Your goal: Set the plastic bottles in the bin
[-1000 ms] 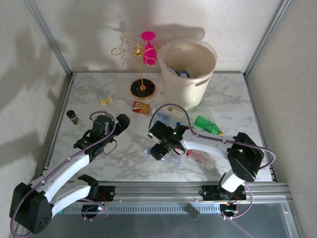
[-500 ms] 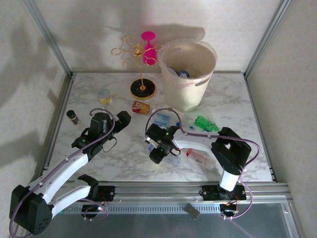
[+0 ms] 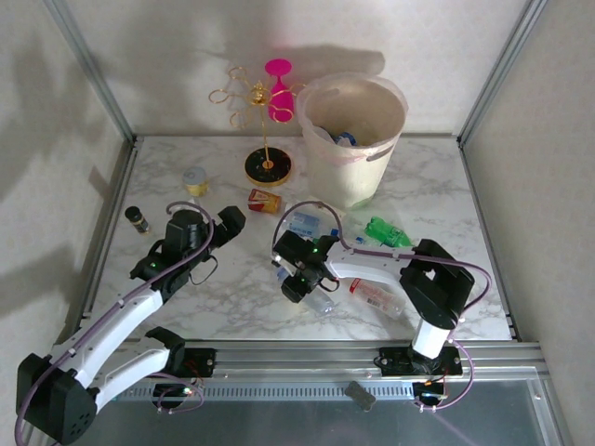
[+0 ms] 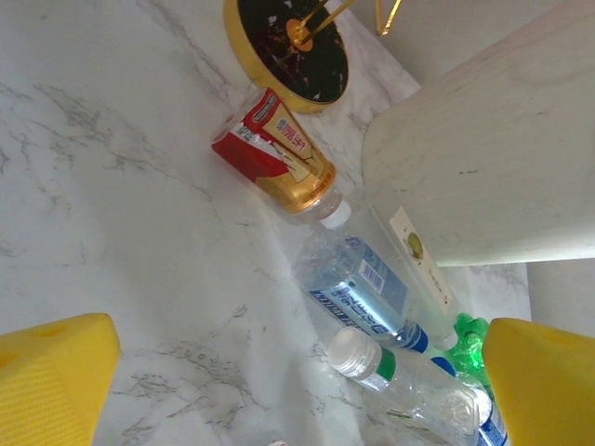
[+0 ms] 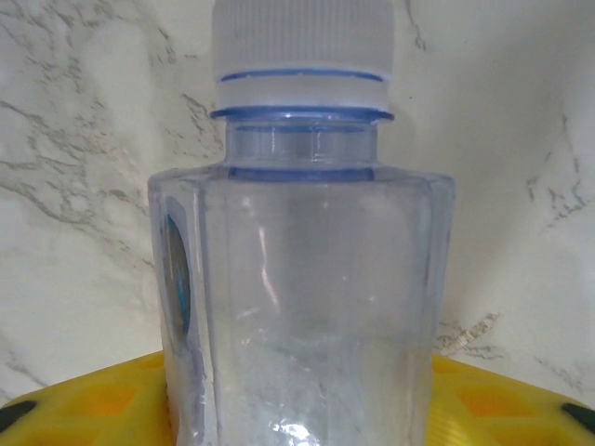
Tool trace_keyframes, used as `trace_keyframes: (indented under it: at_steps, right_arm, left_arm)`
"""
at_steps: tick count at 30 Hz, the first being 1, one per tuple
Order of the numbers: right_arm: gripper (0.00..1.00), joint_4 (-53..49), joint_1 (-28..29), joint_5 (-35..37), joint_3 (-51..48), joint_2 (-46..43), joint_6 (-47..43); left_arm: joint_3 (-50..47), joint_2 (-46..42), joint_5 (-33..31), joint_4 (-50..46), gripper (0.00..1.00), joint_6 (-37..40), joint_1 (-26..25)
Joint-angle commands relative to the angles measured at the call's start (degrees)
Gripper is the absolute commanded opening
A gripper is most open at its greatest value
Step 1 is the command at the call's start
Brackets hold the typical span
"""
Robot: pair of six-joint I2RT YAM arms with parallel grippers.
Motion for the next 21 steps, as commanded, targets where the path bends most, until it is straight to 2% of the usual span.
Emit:
trace_keyframes:
  at_steps: [1, 7, 11, 17, 21]
  right_arm:
    - [0.54, -0.07, 0.54, -0.17, 0.64, -5.31, 1.15]
    - [0.51, 1.12, -0.46, 5.22, 3.68, -15.06, 2.51]
    - [0.50, 3.87, -2.58, 5.40, 6.19, -21.99, 2.93]
    - [0.50, 10.37, -8.78, 3.35, 10.01, -30.01, 3.90]
    - [0.49, 15.22, -15.96, 2.58, 13.62, -32.31, 5.48]
  left_arm:
    - [3.75, -1.95, 2.21, -1.46, 1.00, 2.62, 0.50]
    - [11.09, -4.83, 5.55, -3.33, 0.99, 7.84, -0.45]
    - [16.98, -4.77, 7.45, -4.67, 0.99, 10.79, -1.44]
    - [23.72, -4.50, 6.82, -6.46, 0.99, 14.43, -1.78]
    - [24.00, -4.59, 5.86, -5.15, 0.99, 14.69, -1.99]
